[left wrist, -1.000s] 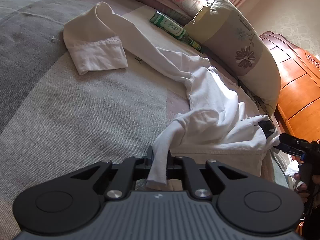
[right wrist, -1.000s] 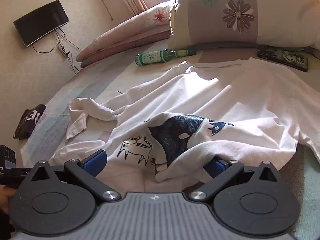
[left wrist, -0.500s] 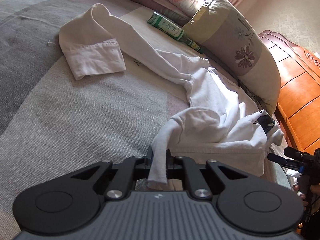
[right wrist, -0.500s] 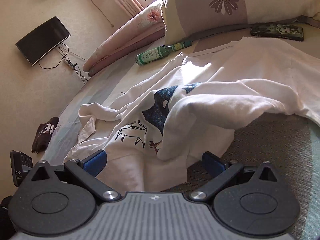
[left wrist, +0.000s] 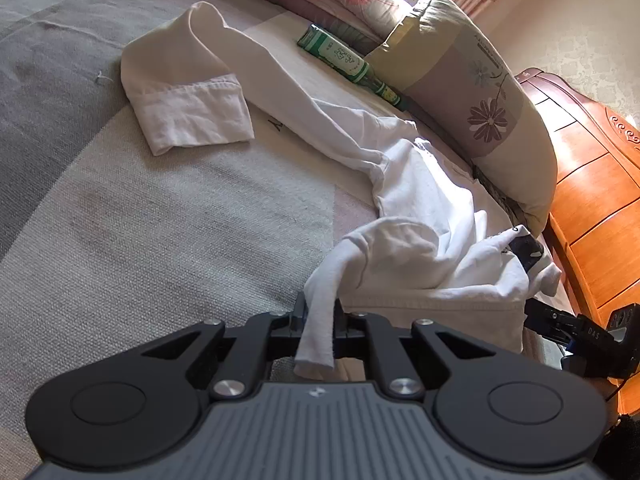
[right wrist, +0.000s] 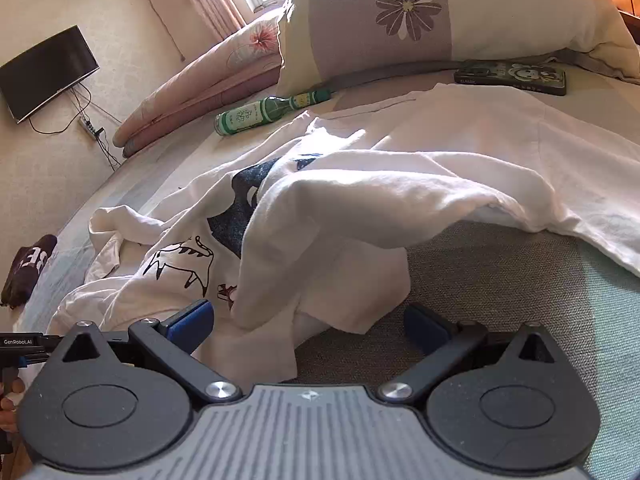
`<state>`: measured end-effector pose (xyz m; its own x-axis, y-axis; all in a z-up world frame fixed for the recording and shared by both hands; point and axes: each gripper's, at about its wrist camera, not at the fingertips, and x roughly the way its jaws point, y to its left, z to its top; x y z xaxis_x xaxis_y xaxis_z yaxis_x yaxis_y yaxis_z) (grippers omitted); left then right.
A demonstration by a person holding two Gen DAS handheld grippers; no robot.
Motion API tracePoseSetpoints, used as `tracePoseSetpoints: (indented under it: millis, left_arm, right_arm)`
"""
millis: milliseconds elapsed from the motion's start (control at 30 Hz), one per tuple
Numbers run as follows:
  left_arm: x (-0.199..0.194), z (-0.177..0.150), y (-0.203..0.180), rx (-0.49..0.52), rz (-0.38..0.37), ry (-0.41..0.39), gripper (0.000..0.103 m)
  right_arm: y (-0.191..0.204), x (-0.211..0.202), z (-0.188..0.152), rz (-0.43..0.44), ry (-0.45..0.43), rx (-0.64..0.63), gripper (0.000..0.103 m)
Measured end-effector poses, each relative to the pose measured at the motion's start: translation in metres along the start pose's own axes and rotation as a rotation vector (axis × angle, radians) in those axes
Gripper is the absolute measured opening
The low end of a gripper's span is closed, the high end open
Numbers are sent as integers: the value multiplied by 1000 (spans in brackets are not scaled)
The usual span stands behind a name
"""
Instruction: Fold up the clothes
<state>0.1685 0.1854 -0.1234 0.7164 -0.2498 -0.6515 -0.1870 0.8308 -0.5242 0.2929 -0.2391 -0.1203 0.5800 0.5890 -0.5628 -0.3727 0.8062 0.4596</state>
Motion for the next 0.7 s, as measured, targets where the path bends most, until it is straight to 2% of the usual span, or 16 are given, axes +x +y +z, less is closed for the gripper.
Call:
tracePoseSetpoints:
  millis: [200, 267, 400, 567, 633, 700]
  left_arm:
    - [1, 1, 3, -13, -9, 1, 8]
    - [1, 0, 4, -16, -12, 1, 8]
    - [1, 0, 5, -14, -20, 2, 8]
    - [0, 0, 5, -7, -21, 4, 8]
    - [0, 0, 6, -7, -23, 3, 8]
    - [1, 0, 5, -5, -21, 1, 8]
  right_arm:
    - [-3, 26, 21, -8, -52, -26, 103]
    - [3, 27, 27, 31, -20, -22, 103]
    - [26, -11, 18, 134, -48, -59, 103]
    - [49, -69, 1, 312, -72, -43, 103]
    - [56, -87, -7, 347, -70, -60, 103]
    - [50, -90, -15, 300, -46, -43, 103]
